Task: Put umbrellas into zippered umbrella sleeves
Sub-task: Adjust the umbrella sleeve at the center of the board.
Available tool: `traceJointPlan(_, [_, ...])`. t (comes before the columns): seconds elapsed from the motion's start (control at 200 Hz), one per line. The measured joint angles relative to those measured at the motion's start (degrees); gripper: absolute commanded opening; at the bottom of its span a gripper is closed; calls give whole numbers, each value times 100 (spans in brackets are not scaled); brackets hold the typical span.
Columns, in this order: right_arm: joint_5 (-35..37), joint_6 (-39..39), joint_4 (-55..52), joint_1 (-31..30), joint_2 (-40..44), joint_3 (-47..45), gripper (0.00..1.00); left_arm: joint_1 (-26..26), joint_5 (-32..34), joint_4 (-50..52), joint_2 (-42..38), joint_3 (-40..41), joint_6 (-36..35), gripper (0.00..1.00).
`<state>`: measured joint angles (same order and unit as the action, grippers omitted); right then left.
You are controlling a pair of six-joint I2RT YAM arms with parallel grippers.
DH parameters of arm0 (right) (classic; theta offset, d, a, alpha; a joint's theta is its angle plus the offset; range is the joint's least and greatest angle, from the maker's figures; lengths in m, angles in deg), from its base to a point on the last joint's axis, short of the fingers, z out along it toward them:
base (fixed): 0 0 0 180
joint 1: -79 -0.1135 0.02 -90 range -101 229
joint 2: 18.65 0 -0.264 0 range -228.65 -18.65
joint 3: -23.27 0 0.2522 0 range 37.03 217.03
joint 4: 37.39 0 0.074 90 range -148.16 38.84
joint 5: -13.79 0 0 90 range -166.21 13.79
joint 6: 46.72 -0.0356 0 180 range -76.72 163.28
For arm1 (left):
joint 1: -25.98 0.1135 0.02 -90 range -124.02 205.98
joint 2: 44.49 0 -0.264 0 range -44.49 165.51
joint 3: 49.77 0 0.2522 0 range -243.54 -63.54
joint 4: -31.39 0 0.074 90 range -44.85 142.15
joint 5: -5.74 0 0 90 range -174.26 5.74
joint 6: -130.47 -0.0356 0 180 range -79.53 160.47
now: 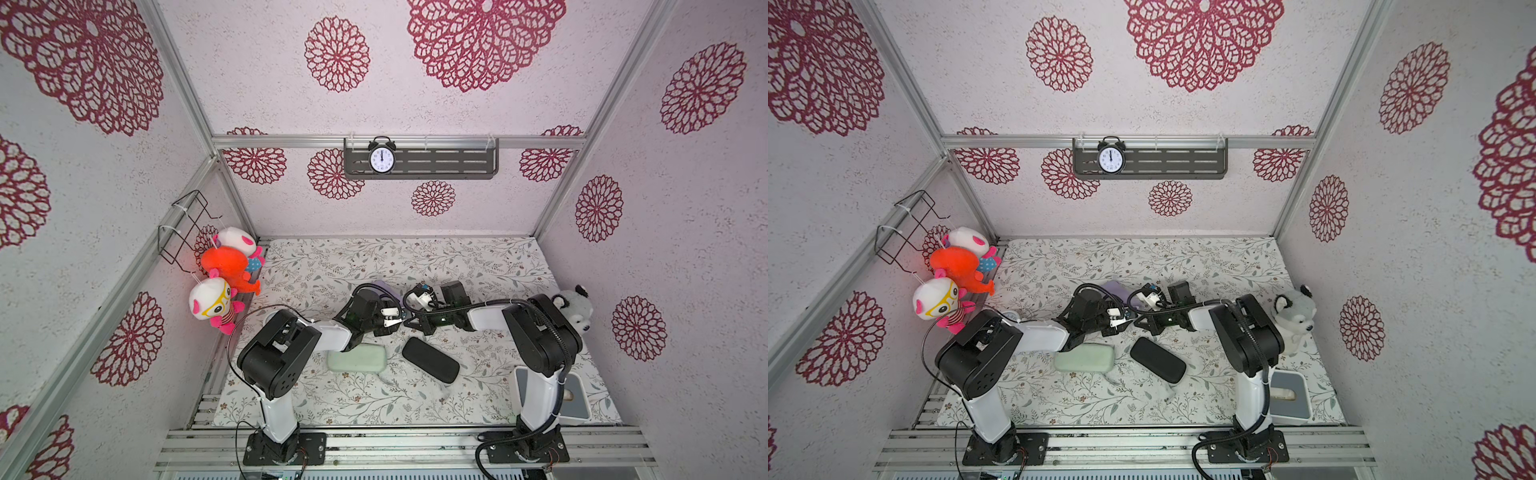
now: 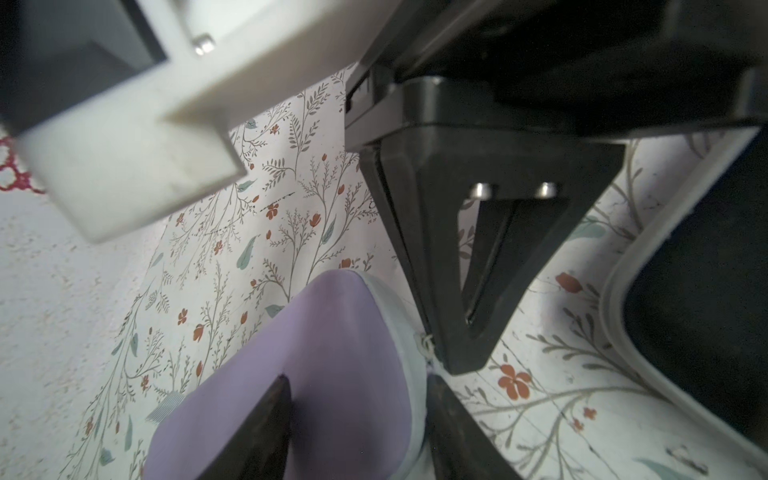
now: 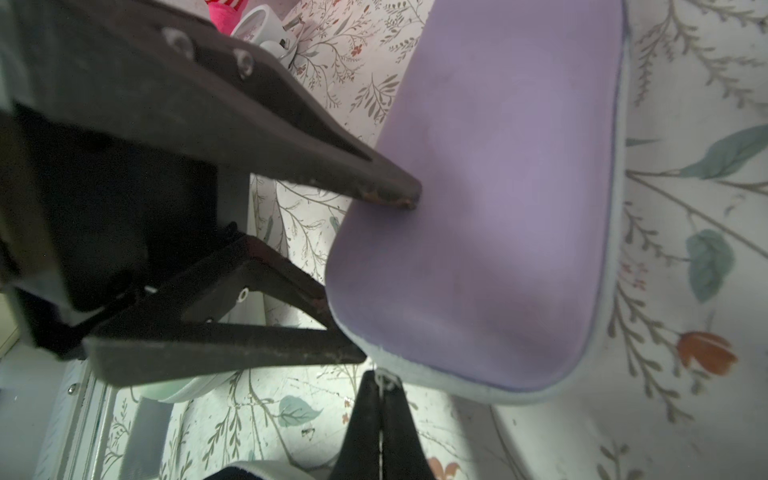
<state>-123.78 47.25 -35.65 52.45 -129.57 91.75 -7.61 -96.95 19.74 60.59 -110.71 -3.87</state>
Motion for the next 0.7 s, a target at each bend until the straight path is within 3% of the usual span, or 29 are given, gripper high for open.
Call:
traceJointPlan(0.36, [39,-7,109,-11,0,-68,0,-122,404,81,50,-52,-142,49])
traceJointPlan(0.7, [190,-306,236,31,-11,-70,0,-275,793,-44,275,-229,50,53])
